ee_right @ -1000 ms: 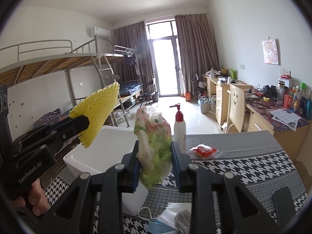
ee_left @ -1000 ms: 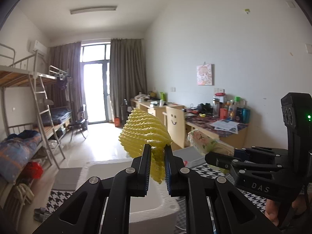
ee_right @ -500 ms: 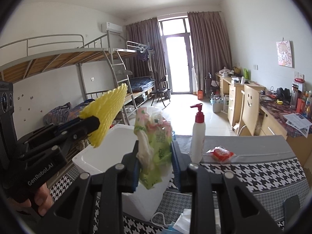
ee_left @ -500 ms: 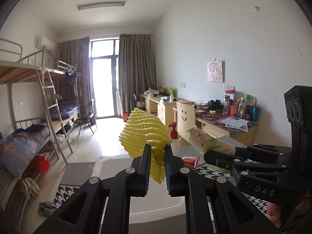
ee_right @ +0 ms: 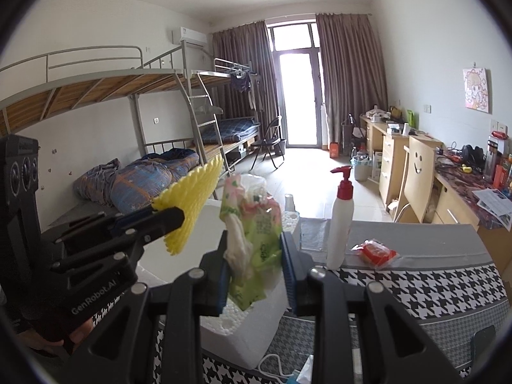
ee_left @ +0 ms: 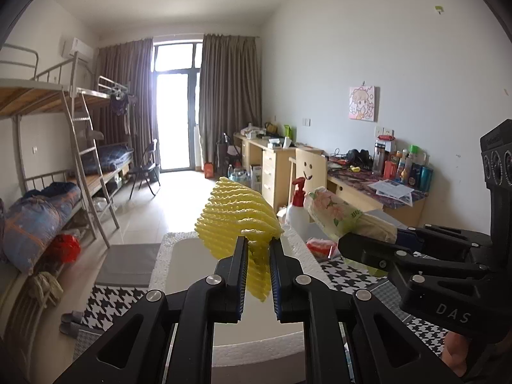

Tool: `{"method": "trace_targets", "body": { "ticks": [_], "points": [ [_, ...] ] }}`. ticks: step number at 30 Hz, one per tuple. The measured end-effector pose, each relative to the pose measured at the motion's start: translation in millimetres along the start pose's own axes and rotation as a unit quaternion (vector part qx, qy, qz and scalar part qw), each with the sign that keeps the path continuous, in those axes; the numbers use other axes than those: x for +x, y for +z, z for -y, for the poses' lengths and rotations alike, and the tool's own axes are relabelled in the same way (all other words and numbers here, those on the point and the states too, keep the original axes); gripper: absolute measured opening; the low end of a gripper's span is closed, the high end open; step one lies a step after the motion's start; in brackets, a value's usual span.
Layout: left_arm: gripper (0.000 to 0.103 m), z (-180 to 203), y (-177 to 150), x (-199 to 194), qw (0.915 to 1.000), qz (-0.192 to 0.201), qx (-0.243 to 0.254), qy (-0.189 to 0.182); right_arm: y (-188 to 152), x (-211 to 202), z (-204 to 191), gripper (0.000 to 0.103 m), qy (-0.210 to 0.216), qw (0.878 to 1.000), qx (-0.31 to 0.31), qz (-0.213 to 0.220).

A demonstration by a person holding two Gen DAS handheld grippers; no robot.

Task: Organize soft objects
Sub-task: 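Lift and carry the net and bag with both tools over the white foam box, then open the left tool to drop the net into the box while the right tool releases the bag inside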

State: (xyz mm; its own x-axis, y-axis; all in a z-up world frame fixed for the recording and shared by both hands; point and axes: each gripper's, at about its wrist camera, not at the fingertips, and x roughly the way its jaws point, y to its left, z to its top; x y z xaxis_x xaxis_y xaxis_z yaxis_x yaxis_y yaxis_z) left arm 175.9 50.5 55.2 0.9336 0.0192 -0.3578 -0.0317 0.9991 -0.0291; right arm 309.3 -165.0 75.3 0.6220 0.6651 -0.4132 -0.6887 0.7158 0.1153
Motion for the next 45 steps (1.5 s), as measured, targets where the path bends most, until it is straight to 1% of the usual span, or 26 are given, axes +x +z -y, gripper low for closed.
{"method": "trace_targets", "body": {
  "ticks": [16,18,19,20,21,22,23,24,26,28,32,45],
  "points": [
    [0.015,-11.2,-6.7,16.4,0.9992,-0.038,-0.006,-0.006,1.0,12.9,-5.3,0.033,-0.009,1.0,0.0,-0.013],
    [0.02,-11.0,-8.0,18.9,0.999,-0.044,-0.001,-0.003,0.5,14.4,-5.2,0.033,-0.01,1.0,0.001,-0.015],
    [0.03,-11.4,-8.7,19.7,0.9989,-0.047,-0.001,-0.006,0.2,14.5,-5.9,0.033,-0.01,1.0,0.002,-0.016],
    [0.045,-11.6,-9.1,20.3,0.9988,-0.049,-0.002,-0.009,0.3,14.8,-6.4,0.033,-0.011,1.0,0.002,-0.016],
    [0.053,-12.5,-9.5,19.9,0.9988,-0.048,-0.003,-0.009,0.5,15.2,-6.6,0.033,-0.012,1.0,0.002,-0.017],
    [0.066,-13.2,-9.6,18.5,0.9989,-0.046,-0.005,-0.005,1.0,15.3,-7.6,0.033,-0.013,1.0,0.001,-0.017],
    [0.071,-14.8,-9.5,16.6,0.9991,-0.041,-0.008,-0.001,1.5,15.5,-8.0,0.033,-0.014,1.0,0.002,-0.017],
    [0.074,-17.2,-9.3,14.9,0.9992,-0.037,-0.011,0.003,1.9,15.5,-8.2,0.033,-0.014,1.0,0.002,-0.017],
    [0.088,-21.8,-9.1,10.9,0.9994,-0.029,-0.016,0.01,1.8,16.1,-8.9,0.033,-0.016,1.0,0.002,-0.017],
    [0.095,-26.8,-9.3,7.3,0.9993,-0.021,-0.019,0.025,2.0,16.4,-9.7,0.033,-0.017,1.0,0.002,-0.018],
    [0.102,-38.6,-9.1,-0.7,0.9986,-0.007,-0.029,0.044,3.4,18.6,-11.6,0.033,-0.019,1.0,0.001,-0.018],
    [0.102,-62.8,-12.3,-17.6,0.9957,0.005,-0.045,0.082,7.0,35.7,-22.6,0.033,-0.006,1.0,-0.006,-0.03]
  ]
}}
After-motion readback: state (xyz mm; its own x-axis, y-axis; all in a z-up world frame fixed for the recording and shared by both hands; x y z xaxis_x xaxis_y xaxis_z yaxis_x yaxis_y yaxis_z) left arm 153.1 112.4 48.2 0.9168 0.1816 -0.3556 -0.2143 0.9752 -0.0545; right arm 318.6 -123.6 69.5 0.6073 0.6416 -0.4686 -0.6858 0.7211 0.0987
